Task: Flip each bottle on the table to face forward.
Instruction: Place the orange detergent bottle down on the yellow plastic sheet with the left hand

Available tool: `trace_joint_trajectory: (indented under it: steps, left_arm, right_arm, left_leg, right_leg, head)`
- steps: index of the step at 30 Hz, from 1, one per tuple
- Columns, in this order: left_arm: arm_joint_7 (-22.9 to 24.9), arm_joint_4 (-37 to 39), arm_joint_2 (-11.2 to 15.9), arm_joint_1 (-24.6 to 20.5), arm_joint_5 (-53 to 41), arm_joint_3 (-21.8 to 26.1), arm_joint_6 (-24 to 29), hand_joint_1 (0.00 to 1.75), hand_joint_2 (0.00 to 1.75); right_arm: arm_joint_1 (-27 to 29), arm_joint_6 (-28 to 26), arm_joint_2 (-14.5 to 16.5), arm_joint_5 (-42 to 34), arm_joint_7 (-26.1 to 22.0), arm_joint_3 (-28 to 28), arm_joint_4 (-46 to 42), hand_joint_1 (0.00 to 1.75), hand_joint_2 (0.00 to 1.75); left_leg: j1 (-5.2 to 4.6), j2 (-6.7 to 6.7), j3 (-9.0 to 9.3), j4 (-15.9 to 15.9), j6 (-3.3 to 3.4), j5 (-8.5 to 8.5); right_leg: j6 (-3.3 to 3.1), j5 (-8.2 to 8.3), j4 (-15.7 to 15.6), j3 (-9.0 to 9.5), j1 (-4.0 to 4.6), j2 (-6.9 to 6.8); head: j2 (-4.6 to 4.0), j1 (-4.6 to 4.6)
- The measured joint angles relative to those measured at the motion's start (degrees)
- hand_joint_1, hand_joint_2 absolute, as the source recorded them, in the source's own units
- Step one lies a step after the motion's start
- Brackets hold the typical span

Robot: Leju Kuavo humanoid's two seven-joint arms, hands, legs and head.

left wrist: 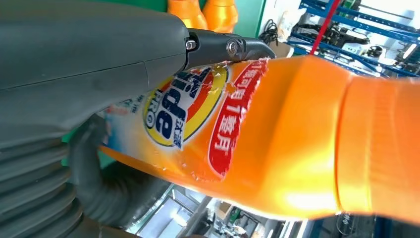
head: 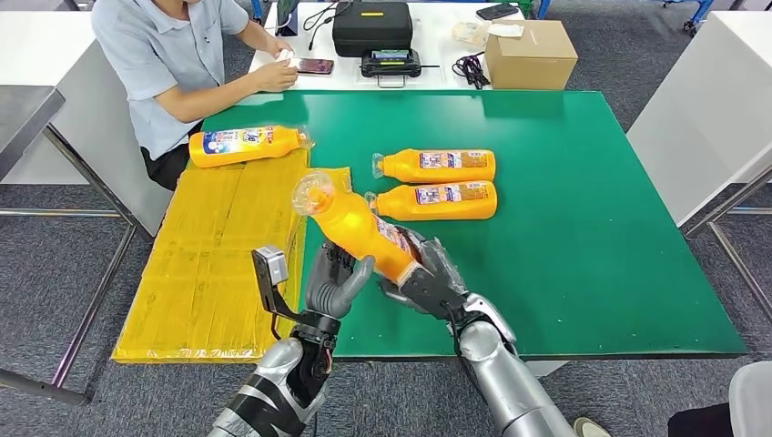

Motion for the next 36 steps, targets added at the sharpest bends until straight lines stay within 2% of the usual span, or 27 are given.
trace_joint_trajectory:
  steps: [10, 11, 14, 15, 16, 19, 20, 31, 32, 35, 36]
  left_arm:
    - [-0.05, 0.28, -0.05, -0.07, 1.44, 0.02, -0.75, 0.00, 1.75]
    - [-0.05, 0.32, -0.05, -0.07, 1.44, 0.08, -0.75, 0.07, 1.75]
    - [-0.25, 0.48, -0.05, -0.11, 1.48, 0.24, -0.61, 0.53, 1.75]
    - [-0.52, 0.62, -0.05, -0.17, 1.49, 0.31, -0.42, 0.61, 1.75]
    - [-0.92, 0.80, -0.05, -0.26, 1.45, 0.40, -0.14, 0.82, 1.75]
    - [-2.34, 1.33, -0.05, -0.46, 1.08, 0.60, 0.90, 1.65, 1.75]
    - [-2.74, 1.46, -0.05, -0.49, 0.90, 0.62, 1.24, 1.73, 1.75]
    - [-4.52, 1.64, -0.05, -0.55, 0.40, 1.96, 2.05, 1.75, 1.75]
    - [-4.52, 1.52, -0.05, -0.51, 0.54, 2.07, 1.86, 1.75, 1.75]
    - [-3.87, 0.86, -0.05, -0.16, 1.39, 2.49, 0.92, 1.75, 1.75]
    - [-3.66, 0.56, -0.03, 0.01, 1.65, 2.66, 0.63, 1.75, 1.75]
  right_arm:
    - [-0.91, 0.11, 0.26, -0.58, -0.57, 2.02, 2.34, 1.75, 1.75]
    - [-0.97, 0.14, 0.26, -0.60, -0.60, 2.14, 2.46, 1.75, 1.75]
    - [-1.19, 0.54, 0.30, -0.74, -0.78, 2.61, 2.77, 1.75, 1.75]
    - [-1.27, 0.76, 0.35, -0.77, -0.83, 2.86, 2.86, 1.75, 1.75]
    - [-1.35, 0.95, 0.43, -0.78, -0.84, 3.19, 2.95, 1.75, 1.75]
    - [-1.73, 1.16, 0.69, -0.86, -0.70, 4.21, 3.24, 1.75, 1.75]
    - [-1.87, 1.16, 0.73, -0.90, -0.66, 4.50, 3.36, 1.75, 1.75]
    - [-2.53, 1.07, 0.74, -2.08, -0.13, 7.01, 4.44, 1.69, 1.75]
    - [-2.54, 1.04, 0.74, -2.16, -0.11, 7.08, 4.52, 1.55, 1.75]
    - [-2.53, 0.93, 0.73, -2.37, -0.11, 7.29, 4.88, 0.29, 1.75]
    - [-2.50, 0.89, 0.72, -2.46, -0.12, 7.37, 5.03, 0.00, 1.75]
  left_leg:
    - [-0.01, -0.01, -0.05, 0.00, 0.00, 0.00]
    - [-0.01, -0.01, -0.05, 0.00, 0.00, 0.00]
    - [0.00, 0.00, -0.05, 0.00, 0.00, 0.00]
    - [0.00, 0.00, -0.05, 0.00, 0.00, 0.00]
    - [0.00, 0.00, -0.05, 0.00, 0.00, 0.00]
    - [0.00, 0.00, -0.05, 0.00, 0.00, 0.00]
    - [0.00, 0.00, -0.06, 0.00, 0.00, 0.00]
    - [0.00, 0.00, -0.08, 0.00, 0.00, 0.00]
    - [0.00, 0.00, -0.07, 0.00, 0.00, 0.00]
    - [0.00, 0.01, -0.07, 0.00, 0.00, 0.00]
    - [0.00, 0.02, -0.07, 0.00, 0.00, 0.00]
  right_leg:
    - [0.00, 0.00, 0.00, -0.04, -0.01, 0.00]
    - [0.00, 0.00, 0.00, -0.04, -0.01, 0.00]
    - [0.00, 0.00, 0.00, -0.04, -0.01, 0.00]
    - [0.00, 0.00, 0.00, -0.05, 0.00, 0.00]
    - [0.00, 0.00, 0.00, -0.05, 0.00, 0.00]
    - [0.00, 0.00, 0.00, -0.07, 0.00, 0.00]
    - [0.00, 0.00, 0.01, -0.07, 0.00, 0.00]
    - [0.00, 0.00, 0.00, -0.08, -0.01, 0.00]
    - [0.00, 0.00, 0.00, -0.08, -0.01, 0.00]
    - [0.00, 0.00, 0.00, -0.10, 0.00, 0.00]
    - [0.00, 0.00, 0.00, -0.11, 0.00, 0.01]
  head:
    - [0.00, 0.00]
    - [0.00, -0.01]
    - [0.00, -0.01]
    - [0.00, 0.00]
    - [0.00, -0.01]
    - [0.00, -0.01]
    - [0.00, -0.01]
    - [0.00, -0.01]
    - [0.00, -0.01]
    - [0.00, -0.01]
    - [0.00, -0.01]
